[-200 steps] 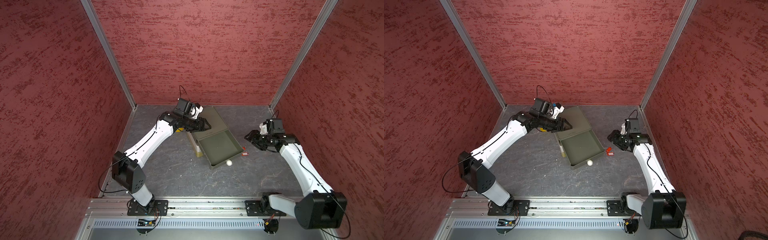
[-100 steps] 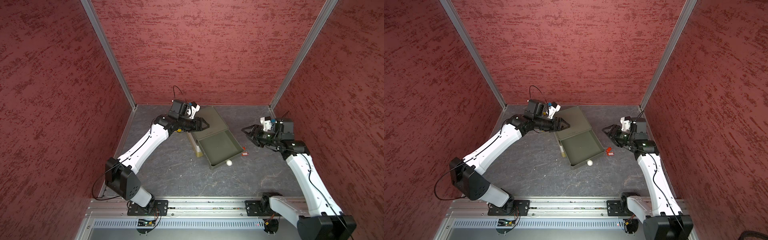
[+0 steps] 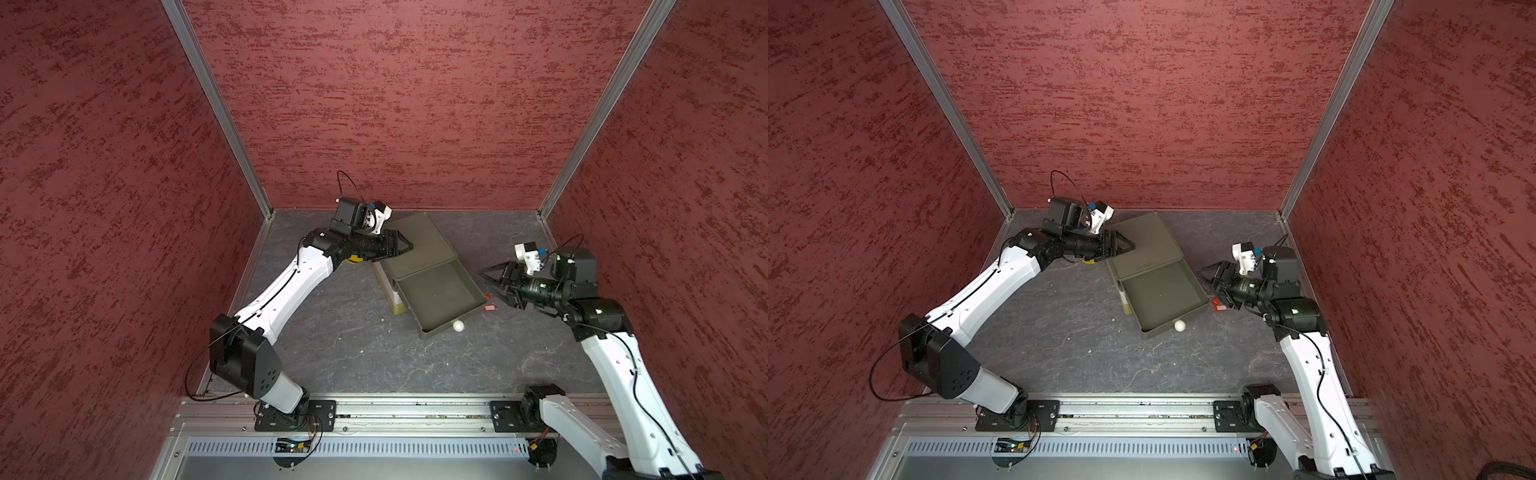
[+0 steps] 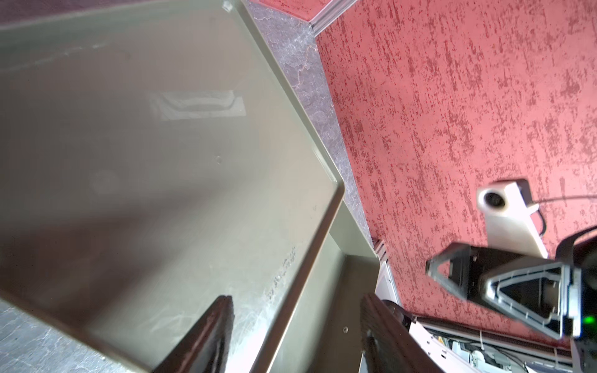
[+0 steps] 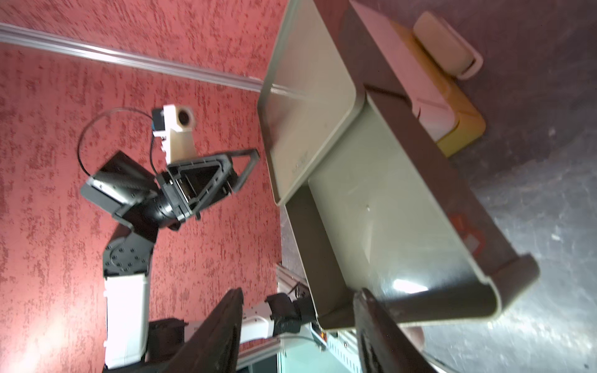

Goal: Take the keys out of the drawer
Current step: Close the drawer in the storage box.

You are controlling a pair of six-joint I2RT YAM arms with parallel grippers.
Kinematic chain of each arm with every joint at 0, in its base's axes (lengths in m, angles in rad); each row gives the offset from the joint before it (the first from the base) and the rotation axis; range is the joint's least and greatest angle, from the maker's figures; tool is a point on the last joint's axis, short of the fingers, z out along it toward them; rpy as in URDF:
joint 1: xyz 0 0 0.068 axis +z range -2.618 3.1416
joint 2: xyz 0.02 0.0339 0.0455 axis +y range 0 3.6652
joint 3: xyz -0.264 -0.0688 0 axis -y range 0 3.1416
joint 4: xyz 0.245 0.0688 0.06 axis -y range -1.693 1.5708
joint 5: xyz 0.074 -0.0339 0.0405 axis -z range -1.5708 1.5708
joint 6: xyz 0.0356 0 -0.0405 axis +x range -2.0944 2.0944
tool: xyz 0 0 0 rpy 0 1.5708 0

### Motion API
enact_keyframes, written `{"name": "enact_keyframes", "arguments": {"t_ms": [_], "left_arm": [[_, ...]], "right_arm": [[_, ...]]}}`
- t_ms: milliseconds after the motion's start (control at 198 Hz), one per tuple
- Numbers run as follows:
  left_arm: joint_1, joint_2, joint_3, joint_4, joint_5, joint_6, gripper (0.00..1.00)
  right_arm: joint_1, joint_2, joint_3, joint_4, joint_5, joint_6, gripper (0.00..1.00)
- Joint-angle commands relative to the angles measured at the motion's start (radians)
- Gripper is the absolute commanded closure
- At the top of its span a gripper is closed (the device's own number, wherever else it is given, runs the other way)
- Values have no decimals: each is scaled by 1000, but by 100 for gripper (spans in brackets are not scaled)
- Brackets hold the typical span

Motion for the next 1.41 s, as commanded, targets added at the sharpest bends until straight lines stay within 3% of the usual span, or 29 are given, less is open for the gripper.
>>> {"name": "enact_keyframes", "arguments": {"t_ms": [0, 263, 551, 743, 950, 1405], "left_arm": [[5, 43, 37, -7, 17, -8, 35], [2, 96, 74, -12, 33, -7, 35], [-11, 137, 95, -22, 41, -1, 35], [-15, 140, 92, -21, 40, -1, 35], [-15, 140, 92, -35, 39, 8, 35], [-12, 148, 98, -76, 29, 41, 35]], "right_arm": [[53, -24, -25, -119, 26, -24, 41], [233, -21, -85, -179, 145, -1, 41], [334, -54, -175, -124, 225, 92, 42], [345, -105, -283, -8, 268, 183, 46], [348, -56, -324, 156, 265, 225, 52], [359, -29, -334, 220, 297, 247, 67]]}}
